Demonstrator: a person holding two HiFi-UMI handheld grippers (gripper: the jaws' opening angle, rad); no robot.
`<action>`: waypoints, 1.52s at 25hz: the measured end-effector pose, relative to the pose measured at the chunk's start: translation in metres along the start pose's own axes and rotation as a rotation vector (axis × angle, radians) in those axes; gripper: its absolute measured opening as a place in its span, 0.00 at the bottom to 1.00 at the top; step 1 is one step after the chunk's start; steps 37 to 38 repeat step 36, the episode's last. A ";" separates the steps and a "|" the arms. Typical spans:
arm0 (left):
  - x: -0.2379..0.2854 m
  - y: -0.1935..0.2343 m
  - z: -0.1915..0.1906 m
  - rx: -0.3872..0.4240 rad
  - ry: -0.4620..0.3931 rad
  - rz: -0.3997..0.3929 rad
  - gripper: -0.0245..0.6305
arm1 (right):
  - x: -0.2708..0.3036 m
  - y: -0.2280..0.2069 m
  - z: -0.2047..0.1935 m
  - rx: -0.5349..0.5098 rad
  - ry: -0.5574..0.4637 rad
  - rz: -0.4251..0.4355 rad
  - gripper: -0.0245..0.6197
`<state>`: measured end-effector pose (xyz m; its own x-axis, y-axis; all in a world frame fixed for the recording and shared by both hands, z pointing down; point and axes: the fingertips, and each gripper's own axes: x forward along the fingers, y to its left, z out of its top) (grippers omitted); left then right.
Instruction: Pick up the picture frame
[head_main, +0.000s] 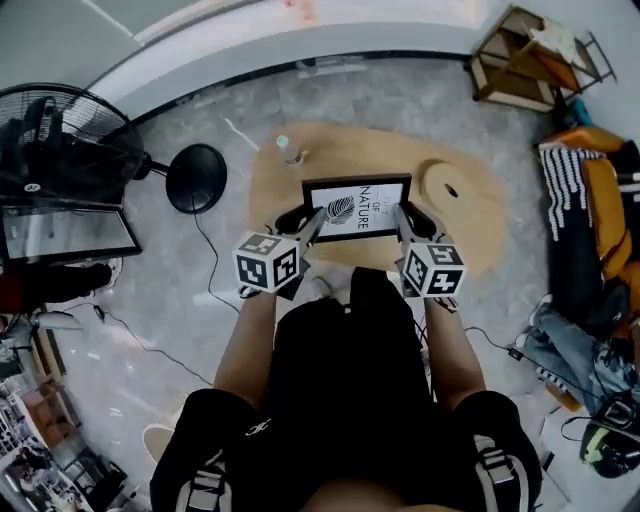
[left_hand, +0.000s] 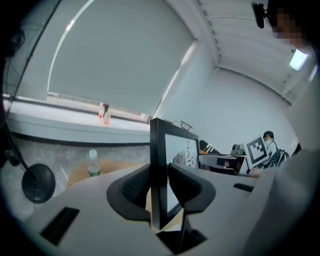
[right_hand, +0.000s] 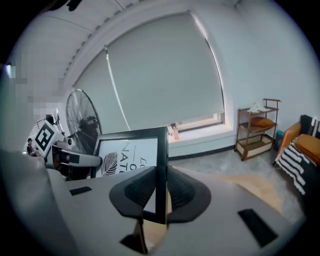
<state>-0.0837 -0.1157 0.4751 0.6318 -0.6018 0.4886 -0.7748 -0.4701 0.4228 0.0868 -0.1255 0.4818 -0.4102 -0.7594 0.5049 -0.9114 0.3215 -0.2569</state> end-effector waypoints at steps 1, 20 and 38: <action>-0.023 -0.008 0.017 0.024 -0.037 0.008 0.23 | -0.014 0.016 0.020 -0.022 -0.040 0.011 0.17; -0.316 -0.098 0.232 0.426 -0.625 0.182 0.26 | -0.188 0.241 0.277 -0.330 -0.644 0.113 0.17; -0.309 -0.087 0.232 0.410 -0.555 0.174 0.26 | -0.179 0.239 0.267 -0.303 -0.610 0.083 0.17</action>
